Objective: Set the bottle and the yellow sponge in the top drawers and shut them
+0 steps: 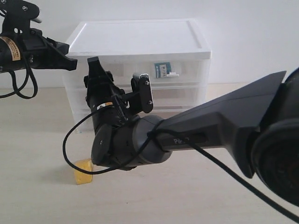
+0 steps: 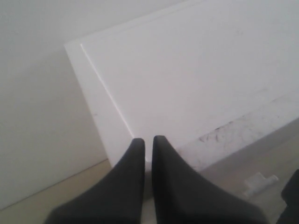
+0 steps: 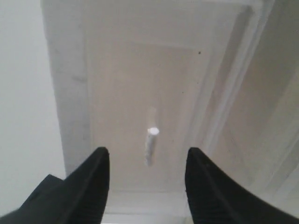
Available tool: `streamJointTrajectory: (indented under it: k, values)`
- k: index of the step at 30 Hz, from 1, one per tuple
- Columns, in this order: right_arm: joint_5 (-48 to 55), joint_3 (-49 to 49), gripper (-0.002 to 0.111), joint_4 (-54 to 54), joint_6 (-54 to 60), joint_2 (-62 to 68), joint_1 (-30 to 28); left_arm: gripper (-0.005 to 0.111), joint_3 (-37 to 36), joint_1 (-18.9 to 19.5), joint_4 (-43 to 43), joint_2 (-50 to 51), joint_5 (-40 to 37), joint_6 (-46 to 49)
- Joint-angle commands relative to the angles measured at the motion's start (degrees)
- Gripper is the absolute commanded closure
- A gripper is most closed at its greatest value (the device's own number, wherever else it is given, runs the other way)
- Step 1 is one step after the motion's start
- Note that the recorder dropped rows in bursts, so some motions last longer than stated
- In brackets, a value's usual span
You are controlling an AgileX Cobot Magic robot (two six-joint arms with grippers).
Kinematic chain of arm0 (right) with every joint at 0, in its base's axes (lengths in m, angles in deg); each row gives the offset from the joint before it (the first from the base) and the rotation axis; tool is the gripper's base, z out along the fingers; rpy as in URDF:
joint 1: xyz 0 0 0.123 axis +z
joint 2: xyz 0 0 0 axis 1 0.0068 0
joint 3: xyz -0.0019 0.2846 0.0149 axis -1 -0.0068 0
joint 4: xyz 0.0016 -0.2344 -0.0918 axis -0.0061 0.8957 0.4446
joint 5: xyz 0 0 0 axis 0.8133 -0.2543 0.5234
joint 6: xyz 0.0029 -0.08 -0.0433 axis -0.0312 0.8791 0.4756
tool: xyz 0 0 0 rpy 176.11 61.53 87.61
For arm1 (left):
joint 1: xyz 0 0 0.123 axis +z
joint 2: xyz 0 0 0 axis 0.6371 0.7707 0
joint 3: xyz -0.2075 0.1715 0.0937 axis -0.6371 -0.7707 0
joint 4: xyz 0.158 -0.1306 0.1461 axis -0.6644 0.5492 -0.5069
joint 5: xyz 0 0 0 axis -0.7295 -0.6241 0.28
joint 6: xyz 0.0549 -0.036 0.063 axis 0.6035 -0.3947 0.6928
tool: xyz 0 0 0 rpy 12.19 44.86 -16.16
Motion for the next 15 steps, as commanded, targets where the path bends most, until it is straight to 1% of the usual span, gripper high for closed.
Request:
streamJointTrajectory:
  k: [1,3,5,7,11,13,15]
  values:
    - [0.7,0.4,0.074,2.2,0.7,0.0,-2.2,0.103,0.1,0.2,0.3,0.9,-1.4,-0.5]
    - [1.2,0.4,0.083,2.6,0.7,0.0,-2.6,0.103,0.1,0.2,0.3,0.9,-1.3,0.3]
    - [2.5,0.4,0.088,2.6,0.7,0.0,-3.0,0.103,0.1,0.2,0.3,0.9,-1.3,0.5]
    - [2.8,0.4,0.085,2.9,0.7,0.0,-3.2,0.103,0.1,0.2,0.3,0.9,-1.3,0.5]
    - [4.0,0.4,0.071,3.0,0.7,0.0,-3.5,0.103,0.1,0.2,0.3,0.9,-1.3,0.5]
    - [4.1,0.4,0.069,3.0,0.7,0.0,-3.5,0.103,0.1,0.2,0.3,0.9,-1.3,0.5]
    - [4.1,0.4,0.069,3.0,0.7,0.0,-3.5,0.103,0.1,0.2,0.3,0.9,-1.3,0.5]
